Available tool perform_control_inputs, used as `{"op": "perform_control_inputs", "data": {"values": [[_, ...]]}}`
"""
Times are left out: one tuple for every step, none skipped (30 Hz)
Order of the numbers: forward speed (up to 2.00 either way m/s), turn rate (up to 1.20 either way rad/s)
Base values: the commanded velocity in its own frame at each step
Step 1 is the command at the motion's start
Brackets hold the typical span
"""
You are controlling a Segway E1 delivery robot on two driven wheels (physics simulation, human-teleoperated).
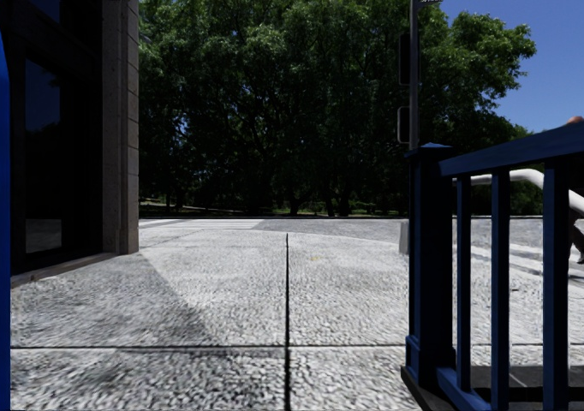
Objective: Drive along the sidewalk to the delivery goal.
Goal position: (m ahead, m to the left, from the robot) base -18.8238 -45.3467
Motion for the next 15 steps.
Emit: {"op": "perform_control_inputs", "data": {"values": [[0.74,0.0],[0.74,0.0],[0.74,0.0],[0.74,0.0],[0.73,0.0],[0.72,0.0],[0.72,0.0],[0.72,0.0],[0.72,0.0],[0.66,0.0],[0.39,0.0],[0.01,0.0],[0.01,0.0],[0.0,0.0],[0.0,0.0]]}}
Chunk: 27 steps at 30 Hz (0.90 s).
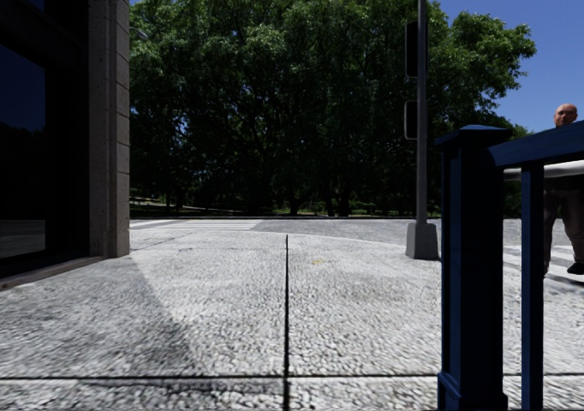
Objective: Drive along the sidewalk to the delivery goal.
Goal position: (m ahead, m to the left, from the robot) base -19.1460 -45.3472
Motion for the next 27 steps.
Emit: {"op": "perform_control_inputs", "data": {"values": [[0.0,0.0],[0.0,0.0],[0.0,0.0],[0.0,0.0],[0.0,0.0],[0.0,0.0],[0.0,0.0],[0.0,0.0],[0.0,0.0],[0.0,0.0],[0.0,0.0],[0.0,0.0],[0.0,0.0],[0.0,0.0],[0.0,0.0],[0.0,0.0],[0.0,0.0],[0.0,0.0],[0.0,0.0],[0.0,0.0],[0.0,0.0],[0.0,0.0],[0.0,0.0],[0.0,0.0],[0.0,0.0],[0.0,0.0],[0.0,0.0]]}}
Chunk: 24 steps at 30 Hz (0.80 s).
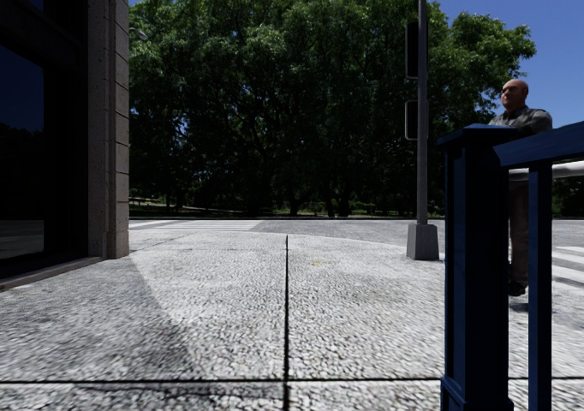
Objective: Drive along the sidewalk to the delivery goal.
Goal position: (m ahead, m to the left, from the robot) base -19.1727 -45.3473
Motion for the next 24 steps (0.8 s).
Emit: {"op": "perform_control_inputs", "data": {"values": [[0.0,0.0],[0.0,0.0],[0.0,0.0],[0.0,0.0],[0.0,0.0],[0.0,0.0],[0.0,0.0],[0.0,0.0],[0.0,0.0],[0.0,0.0],[0.0,0.0],[0.0,0.0],[0.0,0.0],[0.0,0.0],[0.0,0.0],[0.0,0.0],[0.0,0.0],[0.0,0.0],[0.0,0.0],[0.0,0.0],[0.0,0.0],[0.0,0.0],[0.0,0.0],[0.0,0.0]]}}
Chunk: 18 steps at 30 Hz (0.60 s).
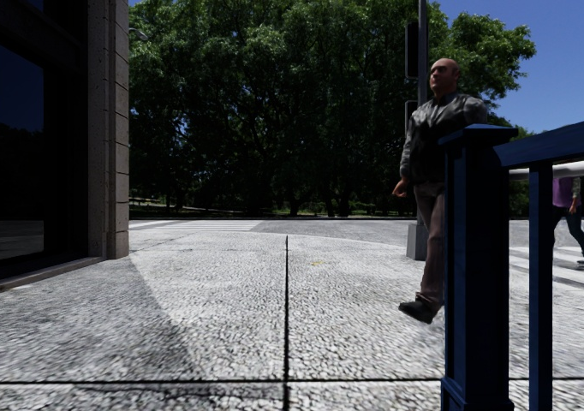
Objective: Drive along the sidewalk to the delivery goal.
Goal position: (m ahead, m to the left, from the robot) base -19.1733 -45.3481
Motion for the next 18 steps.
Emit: {"op": "perform_control_inputs", "data": {"values": [[0.0,0.0],[0.0,0.0],[0.0,0.0],[0.0,0.0],[0.0,0.0],[0.0,0.0],[0.0,0.0],[0.0,0.0],[0.0,0.0],[0.0,0.0],[0.0,0.0],[0.0,0.0],[0.0,0.0],[0.0,0.0],[0.0,0.0],[0.0,0.0],[0.0,0.0],[0.0,0.0]]}}
